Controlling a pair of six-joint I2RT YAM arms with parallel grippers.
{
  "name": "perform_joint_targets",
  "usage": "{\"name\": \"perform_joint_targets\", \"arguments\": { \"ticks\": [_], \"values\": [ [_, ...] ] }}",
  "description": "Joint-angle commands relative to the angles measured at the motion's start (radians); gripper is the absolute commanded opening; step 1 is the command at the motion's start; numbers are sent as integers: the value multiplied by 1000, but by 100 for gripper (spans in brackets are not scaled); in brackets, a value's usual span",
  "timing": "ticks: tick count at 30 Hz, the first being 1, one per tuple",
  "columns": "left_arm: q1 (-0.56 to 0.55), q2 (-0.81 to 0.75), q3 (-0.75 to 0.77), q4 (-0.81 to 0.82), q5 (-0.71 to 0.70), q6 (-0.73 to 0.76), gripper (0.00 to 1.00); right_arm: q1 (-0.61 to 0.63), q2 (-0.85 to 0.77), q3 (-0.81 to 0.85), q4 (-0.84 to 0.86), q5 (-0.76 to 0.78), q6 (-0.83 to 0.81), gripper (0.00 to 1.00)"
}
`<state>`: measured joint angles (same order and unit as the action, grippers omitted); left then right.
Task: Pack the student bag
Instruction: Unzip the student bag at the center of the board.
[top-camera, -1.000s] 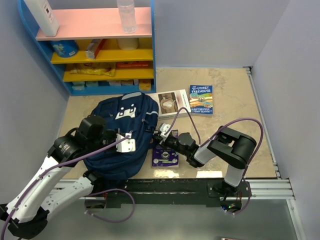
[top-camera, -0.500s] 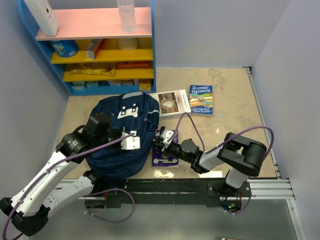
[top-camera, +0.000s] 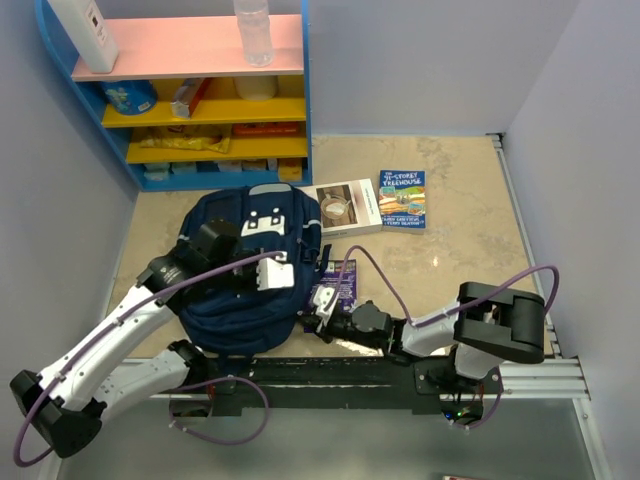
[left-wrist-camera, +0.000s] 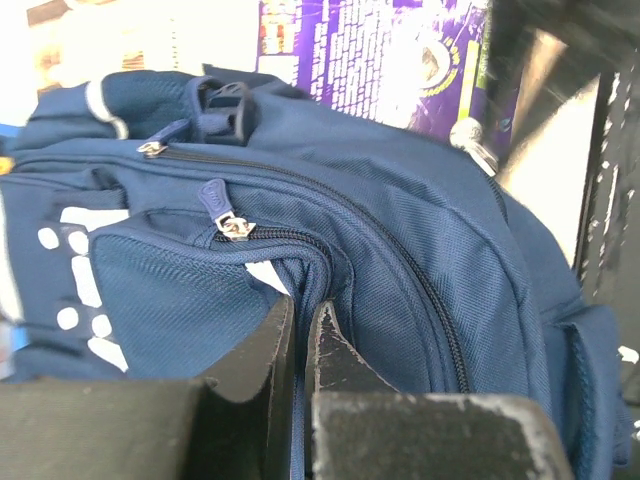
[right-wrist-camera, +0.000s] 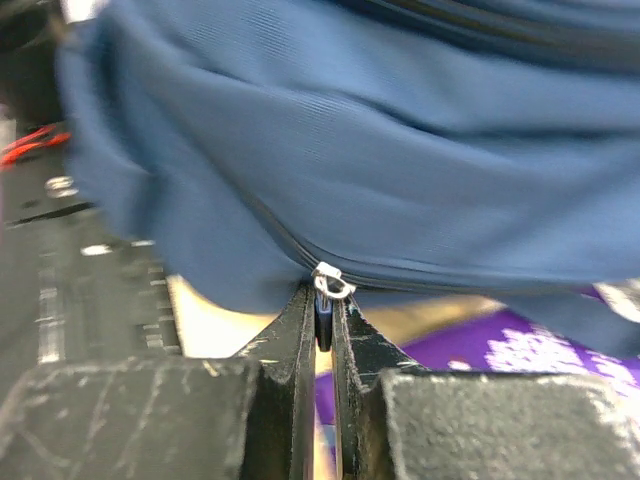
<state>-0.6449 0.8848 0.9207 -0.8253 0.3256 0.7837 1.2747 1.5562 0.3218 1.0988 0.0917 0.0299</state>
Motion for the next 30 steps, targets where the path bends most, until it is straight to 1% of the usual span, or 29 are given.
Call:
{"name": "perform_joint_targets", "arguments": {
  "ticks": [1, 5, 6, 8, 9, 10, 11, 12, 13, 14, 15, 16, 18, 19, 20, 21, 23, 24, 26, 27, 28, 30],
  "values": [
    [2, 72, 27, 264, 4, -60, 0, 136, -34, 86, -84, -4, 9, 0],
    [2, 132, 61, 318, -3, -136, 0, 216, -65, 134, -178, 48, 1, 0],
    [2, 146, 72, 330, -5, -176, 0, 227, -77, 138, -192, 54, 2, 0],
    [2, 204, 111, 336, -11, -227, 0, 255, -97, 170, -256, 68, 2, 0],
    [2, 224, 130, 341, -16, -285, 0, 262, -113, 186, -281, 74, -1, 0],
    [2, 271, 150, 338, -16, -309, 0, 274, -119, 219, -327, 75, -5, 0],
    [2, 295, 194, 333, -20, -331, 0, 279, -122, 239, -352, 77, -11, 0],
    [2, 321, 220, 325, -20, -383, 0, 285, -120, 262, -378, 80, -15, 0],
    [2, 371, 246, 319, -23, -403, 0, 293, -116, 316, -428, 79, -21, 0],
    [4, 400, 312, 310, -20, -425, 0, 298, -110, 350, -459, 75, -25, 0],
    [2, 455, 349, 290, -19, -461, 0, 302, -85, 380, -487, 68, -25, 0],
    [2, 482, 425, 279, -17, -483, 0, 310, -75, 442, -532, 60, -25, 0],
    [1, 557, 502, 252, -16, -543, 0, 321, -24, 531, -589, 46, -24, 0],
    [1, 577, 568, 243, -14, -561, 0, 325, -6, 565, -612, 42, -24, 0],
    [1, 595, 598, 238, -14, -592, 0, 328, 16, 597, -632, 39, -25, 0],
    [-1, 621, 622, 235, -13, -601, 0, 339, 51, 662, -683, 39, -53, 0],
    [-2, 637, 684, 247, -22, -621, 0, 348, 83, 726, -729, 46, -54, 0],
    [-2, 638, 698, 253, -25, -627, 0, 353, 97, 784, -785, 81, -48, 0],
    [-2, 631, 718, 264, -57, -642, 0, 351, 128, 833, -862, 155, -38, 0],
    [-2, 613, 716, 267, -66, -643, 0, 351, 127, 853, -928, 180, -6, 0],
    [-1, 602, 705, 268, -91, -640, 0, 351, 104, 847, -945, 256, 10, 0],
    [-1, 550, 684, 267, -124, -623, 0, 351, 55, 795, -968, 319, 47, 0]
  ]
}}
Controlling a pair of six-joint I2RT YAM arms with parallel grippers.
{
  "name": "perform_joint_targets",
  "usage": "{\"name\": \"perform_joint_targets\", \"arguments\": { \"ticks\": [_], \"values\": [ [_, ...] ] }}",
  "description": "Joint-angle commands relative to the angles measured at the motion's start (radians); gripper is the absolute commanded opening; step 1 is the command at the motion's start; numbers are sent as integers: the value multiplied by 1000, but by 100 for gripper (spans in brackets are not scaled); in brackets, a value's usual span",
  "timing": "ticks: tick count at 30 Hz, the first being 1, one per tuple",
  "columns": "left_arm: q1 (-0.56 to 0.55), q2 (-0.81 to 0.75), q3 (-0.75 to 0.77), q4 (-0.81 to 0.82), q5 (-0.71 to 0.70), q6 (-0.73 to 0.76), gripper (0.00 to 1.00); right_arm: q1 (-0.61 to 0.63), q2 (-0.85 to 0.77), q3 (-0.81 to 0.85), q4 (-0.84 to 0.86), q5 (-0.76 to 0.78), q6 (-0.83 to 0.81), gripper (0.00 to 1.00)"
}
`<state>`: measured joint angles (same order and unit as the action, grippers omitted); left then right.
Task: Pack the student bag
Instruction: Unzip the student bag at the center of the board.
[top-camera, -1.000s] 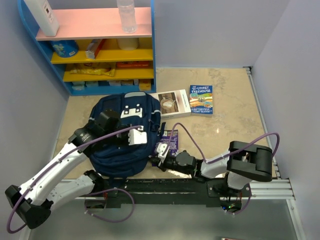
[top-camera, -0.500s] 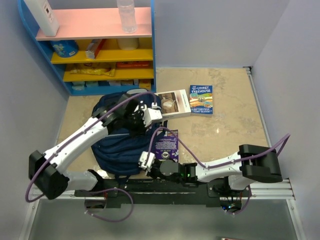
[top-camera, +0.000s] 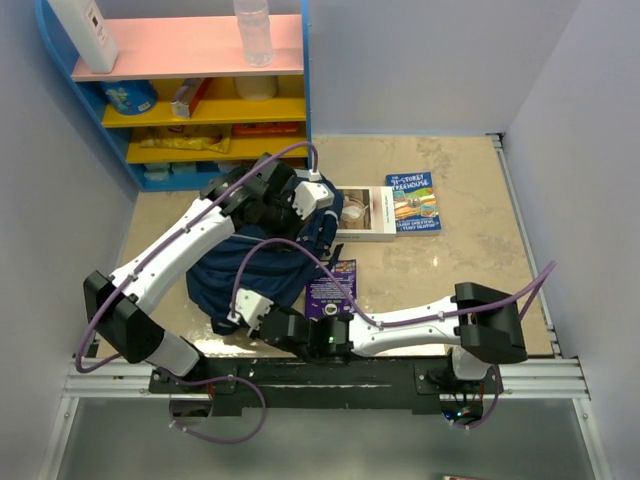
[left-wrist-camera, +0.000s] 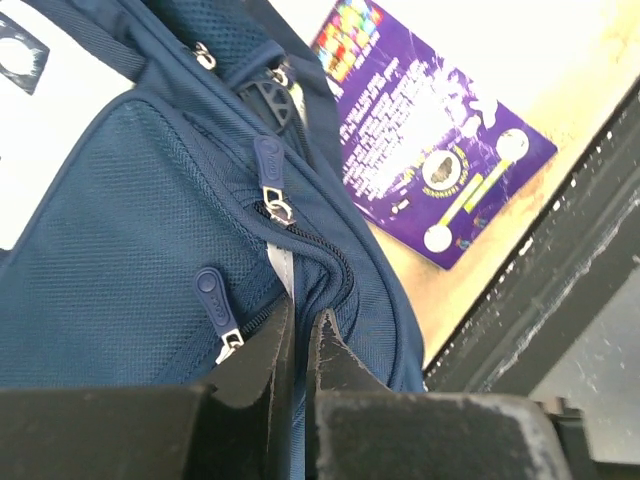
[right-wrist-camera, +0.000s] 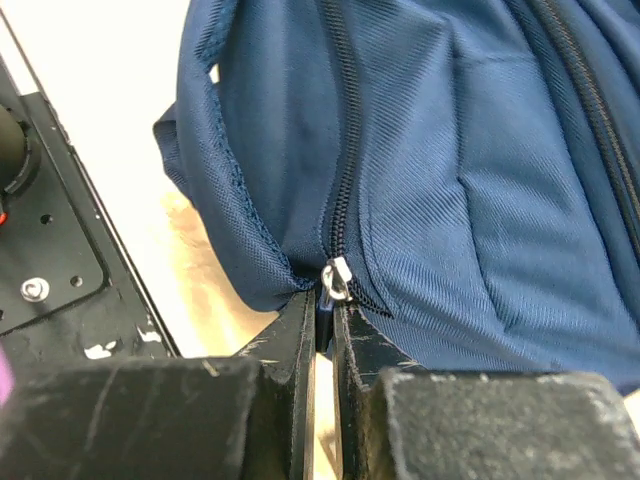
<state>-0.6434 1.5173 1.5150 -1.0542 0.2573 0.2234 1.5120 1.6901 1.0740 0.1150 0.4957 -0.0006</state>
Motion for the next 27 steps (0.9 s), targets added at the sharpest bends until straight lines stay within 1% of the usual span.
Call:
{"name": "perform_joint_targets", "arguments": {
  "ticks": [1, 2, 3, 5, 7, 8, 11, 14, 16, 19, 20, 21, 25, 27],
  "values": [
    [-2, -101, 65, 491, -91, -58, 0, 116, -107, 20, 23, -47, 77, 0],
    [-2, -121, 56, 476, -104, -39, 0, 116, -171, -6, 34, -31, 73, 0],
    [-2, -167, 45, 471, -121, -29, 0, 113, -197, -52, 57, -17, 61, 0],
    [-1, -218, 16, 468, -182, -12, 0, 111, -254, -74, 54, 27, 36, 0],
    [10, -293, -2, 462, -222, -1, 0, 91, -274, -69, 22, 35, 27, 0],
    [14, -334, -7, 451, -230, 7, 0, 80, -285, -62, 8, 24, 25, 0],
    [56, -385, 4, 404, -230, 14, 0, 30, -302, -40, -35, -5, 36, 0],
    [73, -417, 19, 353, -198, 33, 0, -42, -328, -31, -86, -17, 65, 0],
    [77, -427, 34, 333, -185, 47, 0, -99, -354, -31, -135, -17, 67, 0],
    [80, -422, 88, 289, -219, 73, 0, -192, -380, -26, -198, -39, 44, 0],
    [80, -396, 112, 234, -219, 76, 0, -216, -383, -26, -205, -43, 25, 0],
    [80, -382, 160, 202, -216, 71, 0, -267, -388, -20, -221, -55, 18, 0],
    [80, -355, 181, 125, -172, 83, 0, -381, -388, -11, -209, -124, -59, 0],
    [79, -326, 191, 74, -150, 82, 0, -438, -373, 6, -209, -129, -101, 0]
  ]
}}
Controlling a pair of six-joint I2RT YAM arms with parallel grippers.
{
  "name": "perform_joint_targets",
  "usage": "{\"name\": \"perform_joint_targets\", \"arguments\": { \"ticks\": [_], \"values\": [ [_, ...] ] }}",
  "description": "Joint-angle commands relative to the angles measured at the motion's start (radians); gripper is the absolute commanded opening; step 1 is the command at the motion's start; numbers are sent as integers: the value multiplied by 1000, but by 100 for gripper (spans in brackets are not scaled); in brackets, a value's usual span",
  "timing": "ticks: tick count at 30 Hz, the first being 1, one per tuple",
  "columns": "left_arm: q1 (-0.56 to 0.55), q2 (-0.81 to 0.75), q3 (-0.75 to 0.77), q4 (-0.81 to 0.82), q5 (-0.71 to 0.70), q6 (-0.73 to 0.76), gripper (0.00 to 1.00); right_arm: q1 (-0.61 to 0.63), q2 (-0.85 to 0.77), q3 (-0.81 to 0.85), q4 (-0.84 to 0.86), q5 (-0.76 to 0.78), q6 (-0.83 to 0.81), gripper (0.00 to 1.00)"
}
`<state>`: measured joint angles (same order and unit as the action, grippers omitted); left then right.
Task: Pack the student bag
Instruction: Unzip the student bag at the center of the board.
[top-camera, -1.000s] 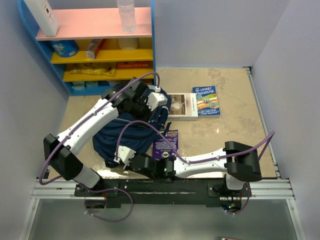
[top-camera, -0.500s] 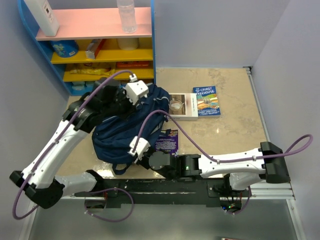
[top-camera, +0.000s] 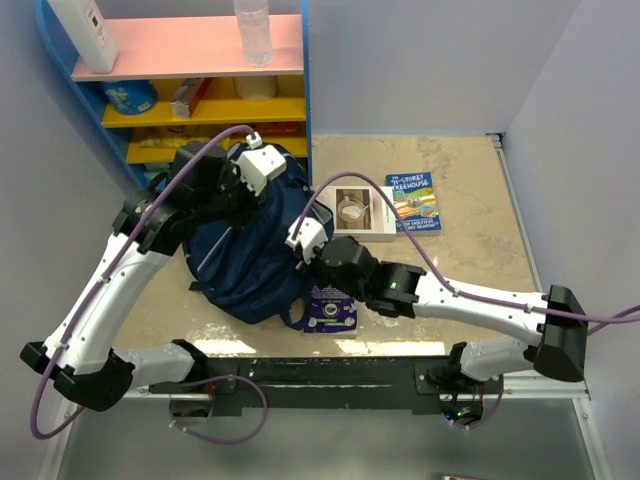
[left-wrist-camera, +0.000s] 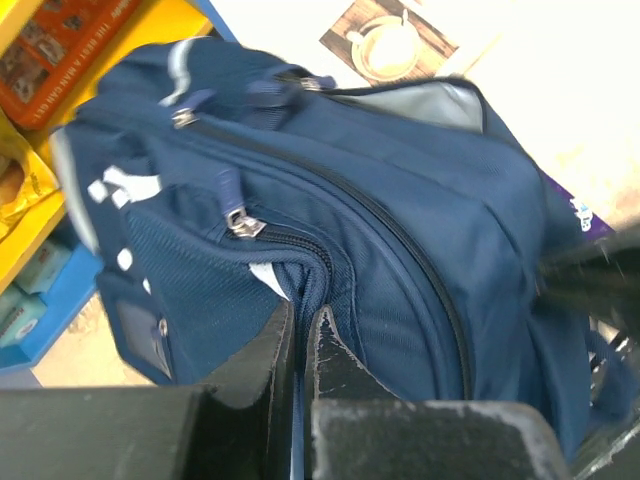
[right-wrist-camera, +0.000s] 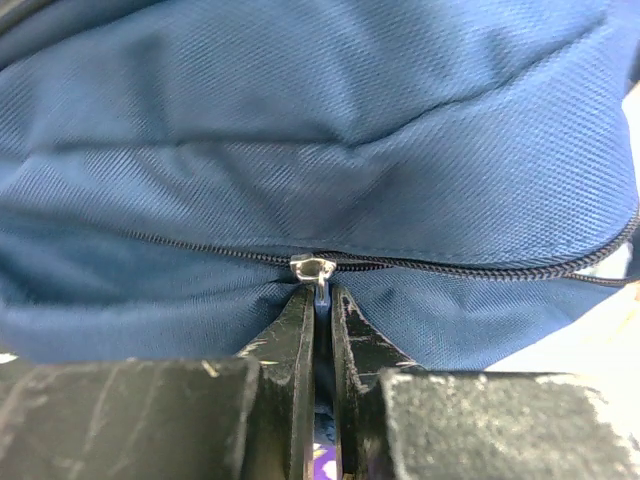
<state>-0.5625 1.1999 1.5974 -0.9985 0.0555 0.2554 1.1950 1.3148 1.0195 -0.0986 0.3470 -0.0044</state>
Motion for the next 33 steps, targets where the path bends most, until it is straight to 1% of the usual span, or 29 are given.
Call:
{"name": "perform_joint_targets", "arguments": {
  "ticks": [1, 4, 6, 8, 9, 10, 12, 13, 14, 15, 16, 21, 22, 25, 27, 30, 31, 32, 33],
  "values": [
    [-2, 0, 108, 5, 82, 54, 0, -138, 14, 71, 0, 8, -111, 0],
    [-2, 47, 87, -72, 125, 80, 0, -198, 60, 111, 3, -9, -150, 0],
    [-4, 82, 46, -75, 144, 91, 0, -242, 90, 128, 14, -39, -160, 0],
    [-4, 82, -9, -2, 139, 96, 0, -274, 107, 122, 23, -34, -167, 0],
    [-4, 82, -69, 32, 141, 97, 0, -284, 107, 117, 25, -29, -169, 0],
    [-2, 87, -98, 119, 148, 99, 0, -290, 106, 110, 30, -26, -169, 0],
    [-2, 105, -173, 207, 171, 102, 0, -299, 87, 84, 36, -11, -172, 0],
    [-2, 140, -191, 294, 187, 96, 0, -299, 80, 76, 39, -14, -172, 0],
    [-2, 167, -201, 329, 194, 90, 0, -299, 69, 61, 37, -20, -171, 0],
    [-2, 197, -197, 359, 204, 85, 0, -301, 54, 56, 34, -25, -166, 0],
    [-2, 260, -191, 410, 208, 73, 0, -299, 47, 50, 30, -29, -164, 0],
    [4, 395, -136, 553, 205, 12, 0, -299, 26, 16, 2, -59, -140, 0],
    [6, 430, -122, 575, 199, -14, 0, -299, 23, 11, -9, -98, -134, 0],
    [13, 484, -70, 596, 175, -65, 0, -290, 9, -42, -20, -150, -54, 0],
    [18, 497, -57, 607, 167, -88, 0, -258, 0, -100, 3, -167, -20, 0],
    [35, 497, -60, 627, 181, -126, 0, -192, 11, -162, 25, -148, 52, 0],
    [44, 494, -59, 615, 207, -133, 0, -177, 18, -170, 25, -140, 88, 0],
    [49, 491, -45, 598, 220, -133, 6, -166, 30, -183, 25, -126, 110, 0],
    [52, 489, -36, 575, 254, -128, 16, -164, 32, -191, 30, -128, 125, 0]
  ]
}}
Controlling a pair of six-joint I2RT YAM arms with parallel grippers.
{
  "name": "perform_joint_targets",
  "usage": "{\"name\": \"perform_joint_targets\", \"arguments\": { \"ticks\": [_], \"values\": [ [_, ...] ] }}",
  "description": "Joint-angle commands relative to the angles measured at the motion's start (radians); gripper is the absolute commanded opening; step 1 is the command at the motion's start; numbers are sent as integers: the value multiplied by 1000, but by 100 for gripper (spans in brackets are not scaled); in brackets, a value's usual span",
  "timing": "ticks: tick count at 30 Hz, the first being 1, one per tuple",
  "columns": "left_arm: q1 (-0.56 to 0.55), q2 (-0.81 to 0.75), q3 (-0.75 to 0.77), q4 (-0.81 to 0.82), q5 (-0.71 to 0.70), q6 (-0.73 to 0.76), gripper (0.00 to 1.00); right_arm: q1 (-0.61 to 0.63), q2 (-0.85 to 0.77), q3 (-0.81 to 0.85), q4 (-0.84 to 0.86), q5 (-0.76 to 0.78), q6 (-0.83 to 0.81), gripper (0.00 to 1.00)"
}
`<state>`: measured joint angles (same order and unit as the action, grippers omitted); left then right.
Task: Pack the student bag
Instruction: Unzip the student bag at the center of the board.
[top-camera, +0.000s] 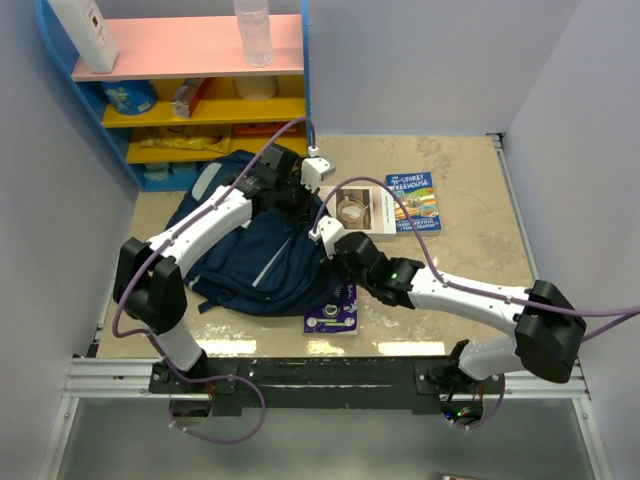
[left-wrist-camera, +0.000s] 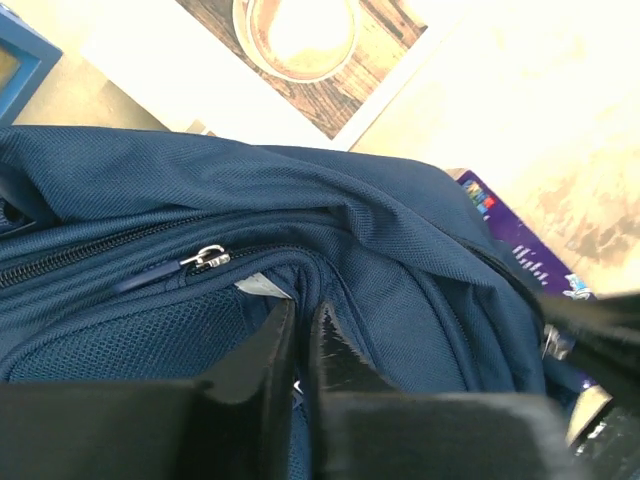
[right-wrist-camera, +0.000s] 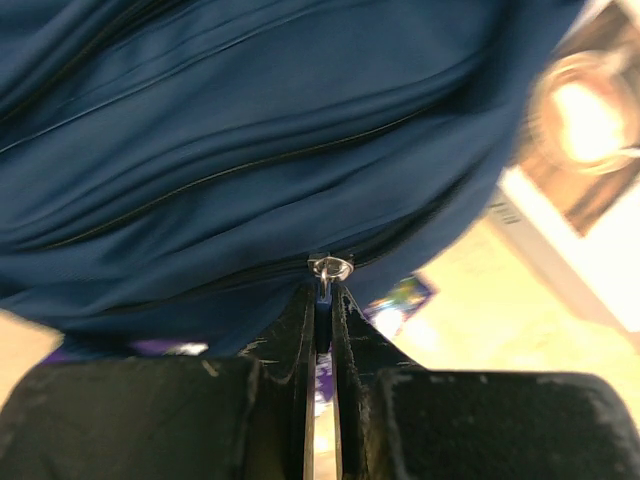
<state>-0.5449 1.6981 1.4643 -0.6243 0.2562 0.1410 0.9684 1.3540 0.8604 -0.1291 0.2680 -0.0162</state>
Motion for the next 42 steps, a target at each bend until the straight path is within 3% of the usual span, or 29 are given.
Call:
{"name": "perform_joint_targets", "arguments": {
  "ticks": [1, 2, 4, 5, 6, 7, 8, 14, 17, 21, 27, 36, 42],
  "values": [
    [40, -15, 108, 146, 61, -12, 26, 61, -9, -41, 69, -52, 157, 0],
    [43, -23, 114, 120, 74, -9, 43, 62, -13, -58, 94, -50, 163, 0],
    [51, -82, 87, 86, 106, 9, 57, 62, -26, -67, 111, -53, 176, 0],
    [53, -112, 41, 78, 116, 25, 70, 62, -24, -66, 114, -53, 180, 0],
    [53, -144, 18, 78, 133, 54, 78, 62, -27, -66, 112, -49, 183, 0],
    [54, -206, -2, 66, 144, 69, 95, 62, -27, -67, 112, -47, 185, 0],
    [54, -241, -40, 55, 147, 83, 100, 62, -27, -69, 114, -47, 185, 0],
    [54, -471, -241, -46, 175, 219, 100, 61, -42, -77, 125, -32, 182, 0],
    [54, -578, -359, -147, 201, 402, 100, 61, -53, -87, 125, -24, 183, 0],
    [54, -753, -513, -241, 123, 706, 100, 59, -65, -96, 125, -16, 185, 0],
    [57, -914, -613, -321, 106, 951, 100, 53, -79, -97, 121, -13, 183, 0],
    [57, -936, -752, -255, 18, 1150, 100, 53, -66, -61, 123, -23, 185, 0],
    [57, -901, -814, -158, -24, 1174, 98, 52, -67, -58, 125, -29, 188, 0]
  ]
}}
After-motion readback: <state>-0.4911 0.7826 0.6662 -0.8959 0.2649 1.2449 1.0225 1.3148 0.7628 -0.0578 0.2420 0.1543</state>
